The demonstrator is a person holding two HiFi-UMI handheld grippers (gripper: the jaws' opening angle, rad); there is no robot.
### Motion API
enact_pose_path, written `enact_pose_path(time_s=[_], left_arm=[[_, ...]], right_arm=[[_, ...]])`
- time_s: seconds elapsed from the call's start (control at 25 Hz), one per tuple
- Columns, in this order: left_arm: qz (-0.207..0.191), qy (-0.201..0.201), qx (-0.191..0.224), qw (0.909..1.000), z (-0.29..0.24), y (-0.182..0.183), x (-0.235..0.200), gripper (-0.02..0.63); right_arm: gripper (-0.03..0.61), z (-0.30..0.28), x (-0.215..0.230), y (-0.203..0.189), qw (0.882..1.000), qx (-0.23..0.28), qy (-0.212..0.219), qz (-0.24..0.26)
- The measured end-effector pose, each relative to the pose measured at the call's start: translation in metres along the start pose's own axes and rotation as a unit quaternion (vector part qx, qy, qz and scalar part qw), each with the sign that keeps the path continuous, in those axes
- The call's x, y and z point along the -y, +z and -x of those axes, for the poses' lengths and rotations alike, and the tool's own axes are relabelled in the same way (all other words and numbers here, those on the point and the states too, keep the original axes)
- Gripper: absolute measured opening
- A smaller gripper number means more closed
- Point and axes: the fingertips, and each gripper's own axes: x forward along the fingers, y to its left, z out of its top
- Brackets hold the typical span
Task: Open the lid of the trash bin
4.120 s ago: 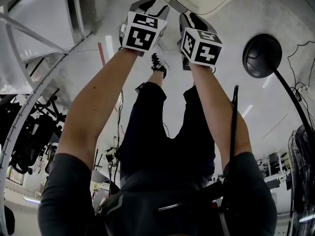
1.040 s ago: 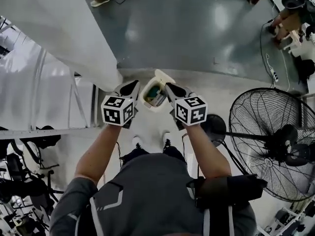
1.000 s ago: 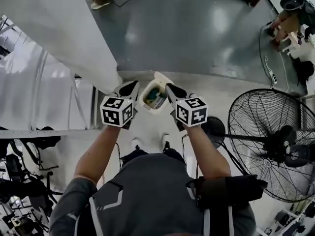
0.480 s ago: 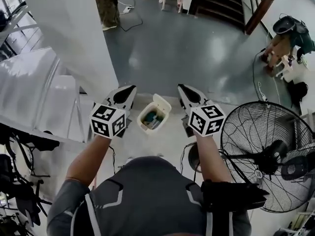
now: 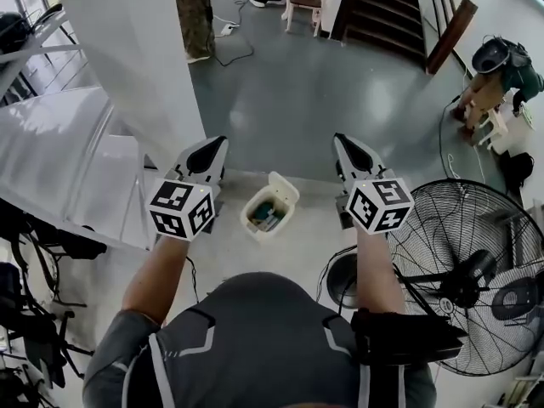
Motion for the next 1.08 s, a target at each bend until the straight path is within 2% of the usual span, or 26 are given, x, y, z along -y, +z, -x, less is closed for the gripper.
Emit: enact_pose_path(time_s=[0.2,0.56,0.92,1.08], left_arm=[[-0.001,0.022,-0.004,0.9998,0.001,-0.001,-0.011,0.009],[-0.050,0.032,-0.007,0.9982,0.003,0.001,-0.010,0.009],[-0.025,0.026,0.002,0.9993,0.002,0.008,-0.014,0.009],[-0.034,0.037,0.007,0.9987,0.007,0.014,-0.015,0.009]], right_arm=[[0.026,-0.001,-0.002,0.003,1.000,0.004,-0.006,0.015],[0.026,0.003,-0.004,0.003,0.999,0.006,-0.020,0.027],[0.026,0.008,-0.005,0.003,0.999,0.005,-0.029,0.035],[0.026,0.009,-0.006,0.008,0.999,0.009,-0.034,0.039]])
